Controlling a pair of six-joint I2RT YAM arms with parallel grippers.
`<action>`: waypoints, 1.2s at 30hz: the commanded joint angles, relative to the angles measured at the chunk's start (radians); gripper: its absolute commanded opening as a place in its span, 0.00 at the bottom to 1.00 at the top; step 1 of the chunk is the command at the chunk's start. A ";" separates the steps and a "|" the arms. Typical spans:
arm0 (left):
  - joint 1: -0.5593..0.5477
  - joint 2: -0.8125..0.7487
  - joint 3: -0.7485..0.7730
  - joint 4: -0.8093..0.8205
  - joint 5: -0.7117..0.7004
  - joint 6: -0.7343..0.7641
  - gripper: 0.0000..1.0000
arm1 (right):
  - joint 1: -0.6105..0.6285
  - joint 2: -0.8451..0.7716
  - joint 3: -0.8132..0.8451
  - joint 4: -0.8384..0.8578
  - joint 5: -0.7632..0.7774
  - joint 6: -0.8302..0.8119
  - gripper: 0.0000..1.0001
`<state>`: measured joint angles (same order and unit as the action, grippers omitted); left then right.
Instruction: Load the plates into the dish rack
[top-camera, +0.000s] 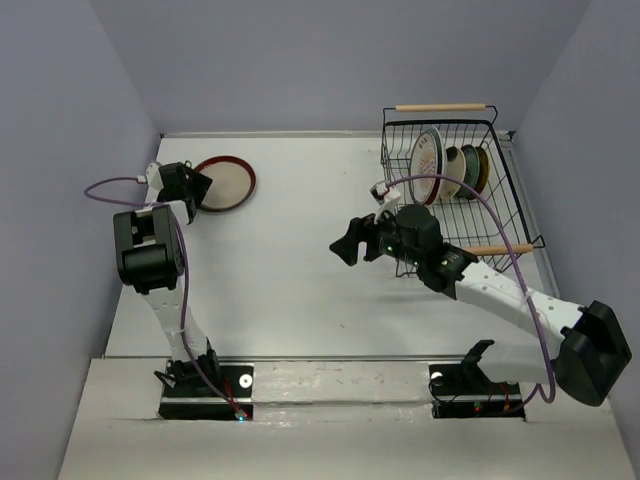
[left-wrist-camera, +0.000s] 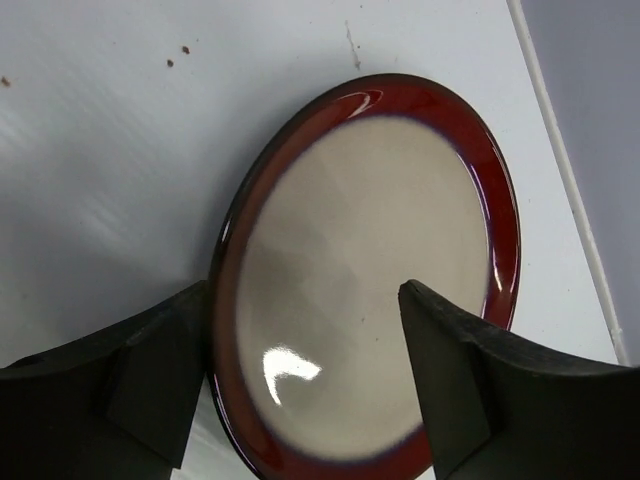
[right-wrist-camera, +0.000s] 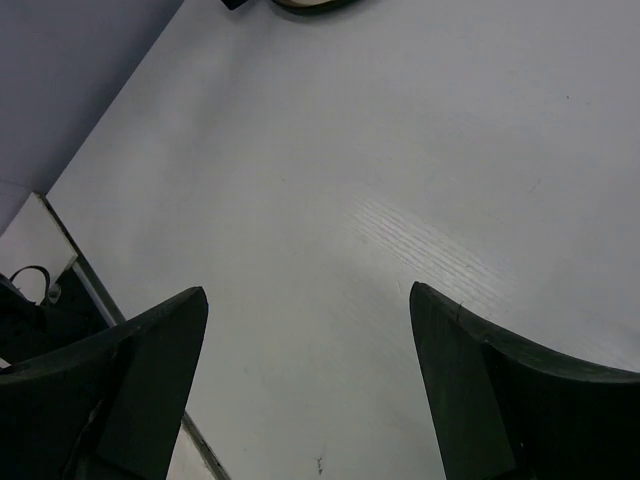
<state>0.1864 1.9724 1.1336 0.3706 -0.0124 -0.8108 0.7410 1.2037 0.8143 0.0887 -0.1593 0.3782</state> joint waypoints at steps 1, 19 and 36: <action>0.001 0.060 0.081 0.022 0.008 -0.011 0.82 | 0.009 -0.033 -0.001 0.075 -0.020 0.007 0.86; 0.016 -0.144 -0.245 0.327 0.159 -0.114 0.06 | 0.009 0.142 0.224 0.020 0.044 0.028 0.93; 0.005 -0.745 -0.690 0.403 0.328 -0.243 0.06 | 0.009 0.835 0.864 -0.208 0.020 0.257 1.00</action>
<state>0.1955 1.3758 0.4591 0.6010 0.2047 -0.9844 0.7410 1.9785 1.5860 -0.0528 -0.1455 0.5716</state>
